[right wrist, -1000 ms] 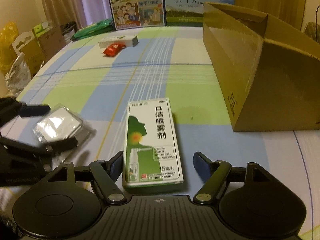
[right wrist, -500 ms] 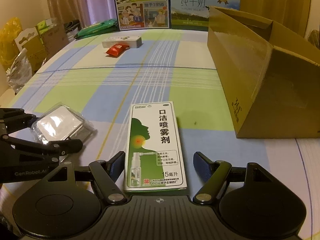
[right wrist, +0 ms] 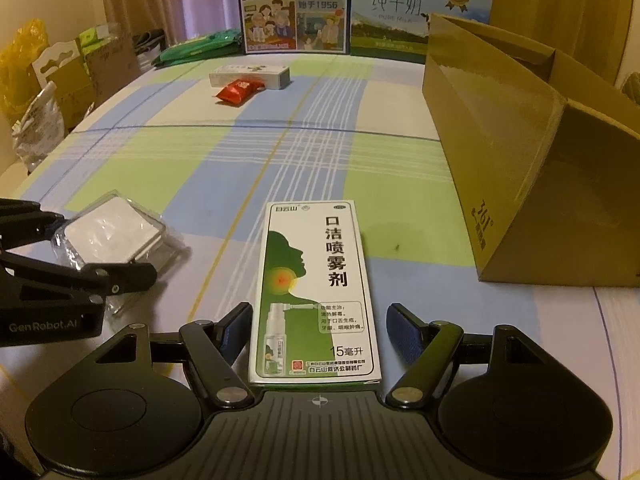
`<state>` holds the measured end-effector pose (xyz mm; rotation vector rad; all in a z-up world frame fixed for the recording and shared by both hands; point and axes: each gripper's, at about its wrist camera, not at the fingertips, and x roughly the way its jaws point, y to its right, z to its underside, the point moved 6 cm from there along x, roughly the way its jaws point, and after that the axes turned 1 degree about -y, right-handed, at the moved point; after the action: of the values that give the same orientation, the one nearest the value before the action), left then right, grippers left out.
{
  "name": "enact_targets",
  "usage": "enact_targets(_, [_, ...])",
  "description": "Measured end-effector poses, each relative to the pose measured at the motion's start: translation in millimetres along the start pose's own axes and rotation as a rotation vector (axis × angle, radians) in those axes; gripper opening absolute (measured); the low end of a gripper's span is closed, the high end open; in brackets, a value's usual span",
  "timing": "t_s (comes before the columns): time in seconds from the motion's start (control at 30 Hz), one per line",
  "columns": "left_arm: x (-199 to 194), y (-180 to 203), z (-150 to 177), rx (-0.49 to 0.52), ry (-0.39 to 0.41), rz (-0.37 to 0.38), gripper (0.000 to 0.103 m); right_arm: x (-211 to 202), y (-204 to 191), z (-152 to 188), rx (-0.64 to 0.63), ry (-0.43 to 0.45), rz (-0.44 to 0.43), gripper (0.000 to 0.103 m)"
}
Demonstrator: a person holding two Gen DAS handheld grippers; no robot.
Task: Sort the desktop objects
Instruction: 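Carry the clear packet in the left tool while the right tool carries the spray box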
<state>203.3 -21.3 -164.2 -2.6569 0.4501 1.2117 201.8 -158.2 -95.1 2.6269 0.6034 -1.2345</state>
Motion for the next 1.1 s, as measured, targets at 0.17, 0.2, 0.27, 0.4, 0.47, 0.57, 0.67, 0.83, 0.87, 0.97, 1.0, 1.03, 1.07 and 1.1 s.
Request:
enact_targets(0.17, [-0.9, 2.8, -0.7, 0.003, 0.002, 0.0, 0.05, -2.0, -3.4, -1.1, -0.017, 0.006, -0.005, 0.053])
enact_targets(0.2, [-3.0, 3.6, -1.9, -0.002, 0.003, 0.006, 0.05, -2.5, -4.8, -1.4, -0.022, 0.002, -0.004, 0.053])
enact_targets(0.27, [-9.8, 5.6, -6.7, -0.009, 0.02, 0.022, 0.05, -3.1, -5.3, -0.6, -0.014, 0.0, -0.011, 0.053])
enact_targets(0.4, [-18.6, 10.3, -15.7, 0.0, 0.047, 0.023, 0.05, -7.3, -6.5, -3.7, -0.011, 0.021, -0.013, 0.053])
enact_targets(0.47, [-18.7, 10.9, -16.7, -0.003, 0.047, 0.024, 0.05, -9.6, -6.3, -5.6, -0.01, 0.031, -0.012, 0.053])
enact_targets(0.57, [-17.2, 11.2, -16.0, -0.003, 0.043, 0.022, 0.05, -10.3, -6.7, -5.4, 0.002, 0.031, -0.013, 0.053])
enact_targets(0.67, [-17.3, 10.5, -15.5, -0.007, 0.04, 0.02, 0.05, -11.5, -6.5, -6.5, 0.007, 0.035, -0.013, 0.053])
enact_targets(0.83, [-18.9, 9.3, -17.4, -0.011, 0.046, 0.016, 0.05, -15.1, -7.7, -7.5, 0.007, 0.039, -0.017, 0.053])
enact_targets(0.87, [-19.3, 9.7, -17.7, -0.01, 0.047, 0.016, 0.05, -15.4, -7.9, -7.1, 0.006, 0.039, -0.018, 0.053])
enact_targets(0.97, [-19.5, 10.5, -18.3, -0.007, 0.047, 0.016, 0.05, -16.8, -7.0, -7.7, 0.008, 0.044, -0.014, 0.053])
enact_targets(1.0, [-19.3, 10.6, -18.8, -0.007, 0.045, 0.016, 0.05, -17.3, -6.2, -8.2, 0.011, 0.047, -0.011, 0.053])
enact_targets(1.03, [-19.4, 10.6, -18.9, -0.007, 0.045, 0.016, 0.05, -17.9, -5.3, -8.6, 0.014, 0.05, -0.009, 0.053])
enact_targets(1.07, [-19.5, 10.7, -19.1, -0.006, 0.045, 0.016, 0.05, -18.8, -4.6, -8.8, 0.016, 0.053, -0.008, 0.053])
enact_targets(1.1, [-19.5, 10.8, -19.3, -0.008, 0.045, 0.016, 0.05, -19.2, -4.1, -8.9, 0.018, 0.055, -0.007, 0.053])
